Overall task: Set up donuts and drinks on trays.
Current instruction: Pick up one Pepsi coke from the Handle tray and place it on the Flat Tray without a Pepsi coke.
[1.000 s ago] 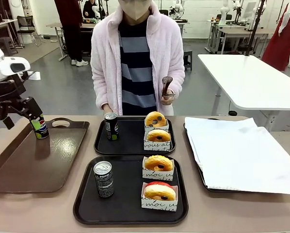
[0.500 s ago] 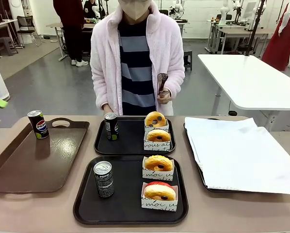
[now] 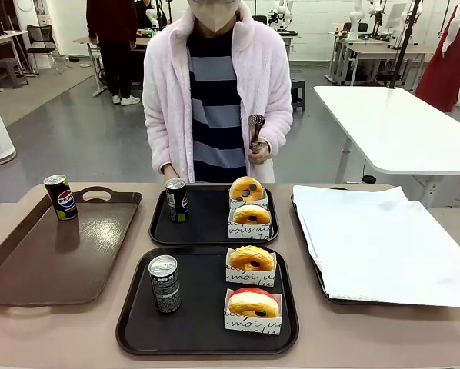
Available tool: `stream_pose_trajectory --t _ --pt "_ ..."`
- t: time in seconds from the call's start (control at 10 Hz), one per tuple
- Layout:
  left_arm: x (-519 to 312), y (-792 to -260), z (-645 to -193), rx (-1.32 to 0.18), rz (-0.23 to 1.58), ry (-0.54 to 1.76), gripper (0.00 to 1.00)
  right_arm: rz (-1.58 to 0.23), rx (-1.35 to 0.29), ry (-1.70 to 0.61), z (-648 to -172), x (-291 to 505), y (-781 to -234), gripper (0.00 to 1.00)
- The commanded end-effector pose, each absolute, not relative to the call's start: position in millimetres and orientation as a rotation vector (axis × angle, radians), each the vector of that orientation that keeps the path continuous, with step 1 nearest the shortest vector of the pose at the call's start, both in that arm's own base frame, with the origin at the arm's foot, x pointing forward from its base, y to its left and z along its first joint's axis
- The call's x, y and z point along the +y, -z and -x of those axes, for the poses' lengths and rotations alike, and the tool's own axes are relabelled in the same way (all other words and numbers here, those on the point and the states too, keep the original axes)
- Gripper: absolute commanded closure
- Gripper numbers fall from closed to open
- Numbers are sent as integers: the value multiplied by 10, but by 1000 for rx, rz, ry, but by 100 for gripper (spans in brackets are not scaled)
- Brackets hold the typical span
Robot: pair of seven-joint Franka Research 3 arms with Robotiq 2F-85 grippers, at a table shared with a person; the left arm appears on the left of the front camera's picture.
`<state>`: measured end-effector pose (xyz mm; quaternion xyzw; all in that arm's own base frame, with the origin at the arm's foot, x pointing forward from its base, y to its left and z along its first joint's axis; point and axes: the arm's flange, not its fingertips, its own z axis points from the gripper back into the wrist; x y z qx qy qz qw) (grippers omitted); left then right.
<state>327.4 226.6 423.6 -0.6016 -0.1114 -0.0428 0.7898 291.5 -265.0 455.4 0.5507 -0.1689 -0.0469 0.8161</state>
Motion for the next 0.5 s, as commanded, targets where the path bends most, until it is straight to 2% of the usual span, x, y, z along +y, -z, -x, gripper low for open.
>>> stream_pose_trajectory --t 0.0,0.3,0.4 --pt "2519 -4282 -3214 -300 1275 53 0 -1177 -375 94 -2914 -2647 -4559 0" --pt "2607 -4284 -3283 -280 1259 -4 0 -1177 -375 94 -2914 -2647 -4559 0" --pt "2671 -4280 -3175 -292 1262 17 0 -1177 -375 94 -2914 -2647 -4559 0"
